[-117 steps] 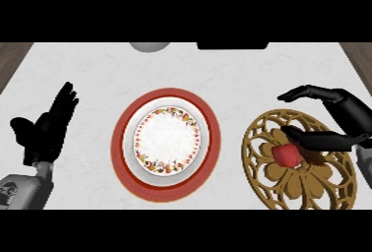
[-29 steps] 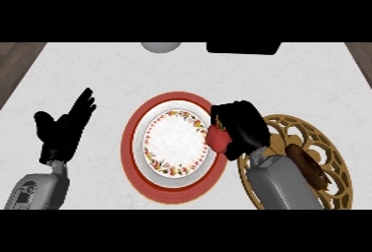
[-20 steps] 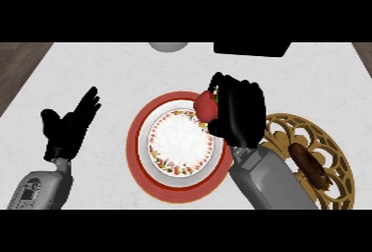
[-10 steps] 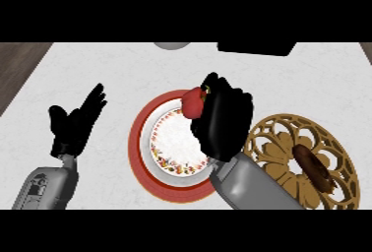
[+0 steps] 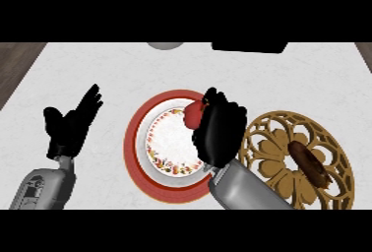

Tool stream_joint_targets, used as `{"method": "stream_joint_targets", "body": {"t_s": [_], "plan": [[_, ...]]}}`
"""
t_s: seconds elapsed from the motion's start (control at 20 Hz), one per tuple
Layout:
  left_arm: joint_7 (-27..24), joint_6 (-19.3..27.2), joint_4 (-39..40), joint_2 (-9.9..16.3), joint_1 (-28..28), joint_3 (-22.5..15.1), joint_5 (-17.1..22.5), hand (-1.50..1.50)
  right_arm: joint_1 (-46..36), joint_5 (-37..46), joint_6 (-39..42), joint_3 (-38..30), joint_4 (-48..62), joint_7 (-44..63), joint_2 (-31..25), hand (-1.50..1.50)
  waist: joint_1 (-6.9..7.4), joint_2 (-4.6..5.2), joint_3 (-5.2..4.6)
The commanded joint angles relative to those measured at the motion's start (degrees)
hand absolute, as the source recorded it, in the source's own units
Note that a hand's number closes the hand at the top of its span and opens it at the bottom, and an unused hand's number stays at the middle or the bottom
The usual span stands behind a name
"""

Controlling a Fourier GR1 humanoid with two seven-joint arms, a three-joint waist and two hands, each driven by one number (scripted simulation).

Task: Pick the bell pepper from the placemat and place it in the plate

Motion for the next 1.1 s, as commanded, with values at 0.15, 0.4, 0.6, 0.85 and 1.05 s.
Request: {"method": "stream_joint_targets", "body": {"t_s": [0.15,0.4,0.6,0.85,1.05], "plan": [[0.29,0.78,-0.26,-0.25,0.04,0.19,-0.35,0.0,5.72,-11.45,-10.82,-1.17,0.25,13.25,0.77,1.5,-0.34,0.52,0.27],[-0.48,0.08,1.33,0.2,-1.04,1.14,0.05,0.0,4.46,-15.43,-15.43,6.29,2.6,10.52,0.77,-1.5,-1.65,0.18,0.07],[1.6,0.29,-1.25,0.46,0.48,0.82,-0.07,0.0,-0.29,-9.26,-19.39,7.86,3.3,9.44,0.77,-1.5,-1.57,-0.25,0.08],[-1.17,-0.74,0.55,0.81,0.65,1.64,0.34,0.0,-4.6,-8.43,-26.66,9.03,-2.18,3.83,0.77,-1.5,-1.08,-0.16,0.07],[-1.82,0.41,0.31,-0.73,1.44,0.72,-0.45,0.0,-2.91,-8.11,-30.28,7.42,-8.26,5.81,0.77,-1.5,-1.65,-0.52,0.09]]}}
